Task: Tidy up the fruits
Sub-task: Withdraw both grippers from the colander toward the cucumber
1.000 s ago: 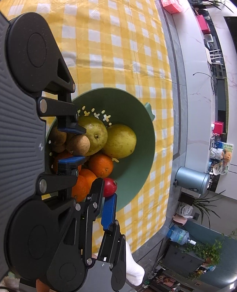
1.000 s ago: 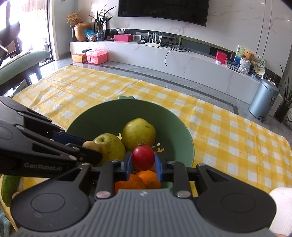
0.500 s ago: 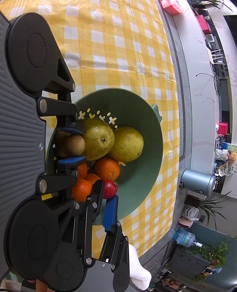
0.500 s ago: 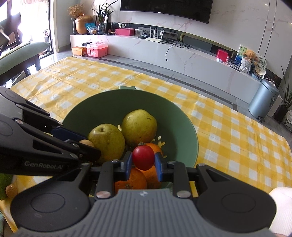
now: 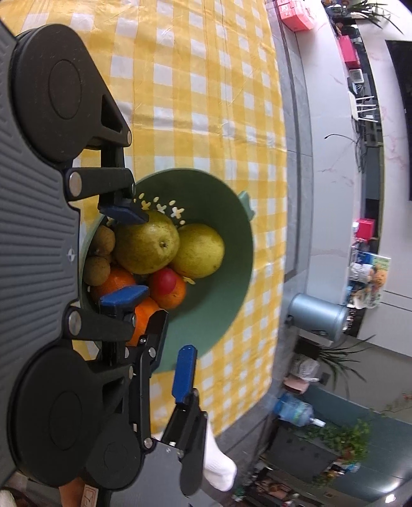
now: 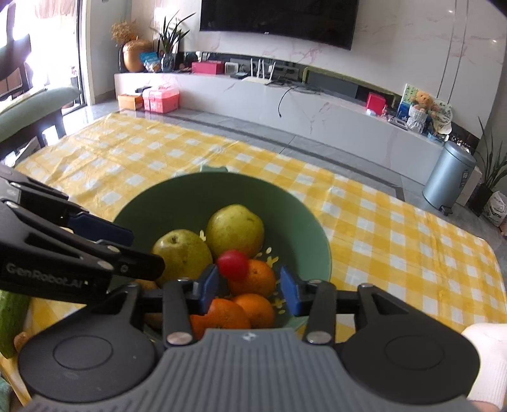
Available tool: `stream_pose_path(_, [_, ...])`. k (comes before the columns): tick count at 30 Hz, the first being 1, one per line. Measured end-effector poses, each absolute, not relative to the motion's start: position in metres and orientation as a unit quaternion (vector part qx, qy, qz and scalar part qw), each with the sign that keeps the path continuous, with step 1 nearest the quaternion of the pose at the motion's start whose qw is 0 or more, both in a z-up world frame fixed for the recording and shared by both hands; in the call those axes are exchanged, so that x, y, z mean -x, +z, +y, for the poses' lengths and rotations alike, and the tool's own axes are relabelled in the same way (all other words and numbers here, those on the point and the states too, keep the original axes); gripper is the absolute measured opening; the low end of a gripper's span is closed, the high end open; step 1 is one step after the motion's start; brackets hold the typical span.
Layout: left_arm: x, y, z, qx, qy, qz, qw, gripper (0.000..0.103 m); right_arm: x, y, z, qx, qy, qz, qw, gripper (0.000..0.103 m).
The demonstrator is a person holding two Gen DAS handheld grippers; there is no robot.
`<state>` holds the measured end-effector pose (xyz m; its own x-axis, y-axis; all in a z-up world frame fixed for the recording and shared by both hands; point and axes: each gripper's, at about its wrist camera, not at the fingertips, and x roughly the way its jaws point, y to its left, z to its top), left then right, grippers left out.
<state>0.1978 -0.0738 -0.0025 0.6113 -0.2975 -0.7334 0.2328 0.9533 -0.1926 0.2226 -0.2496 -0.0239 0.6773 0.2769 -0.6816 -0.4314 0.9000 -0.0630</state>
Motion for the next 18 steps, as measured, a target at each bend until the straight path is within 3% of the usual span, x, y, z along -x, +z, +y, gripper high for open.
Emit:
stream_pose_path(6, [-0.184,0.015,-0.063,0.042,-0.145,0.405,0.902,0.058,-0.207,-0.009,-0.248,0.100,0.185,0.318,0.924,0.053])
stream_pose_path(18, [-0.153,0.022,-0.032,0.023,-0.130,0.432,0.892,0.058,-0.166,0.004,-0.224,0.046,0.198,0.290,0.935,0.054])
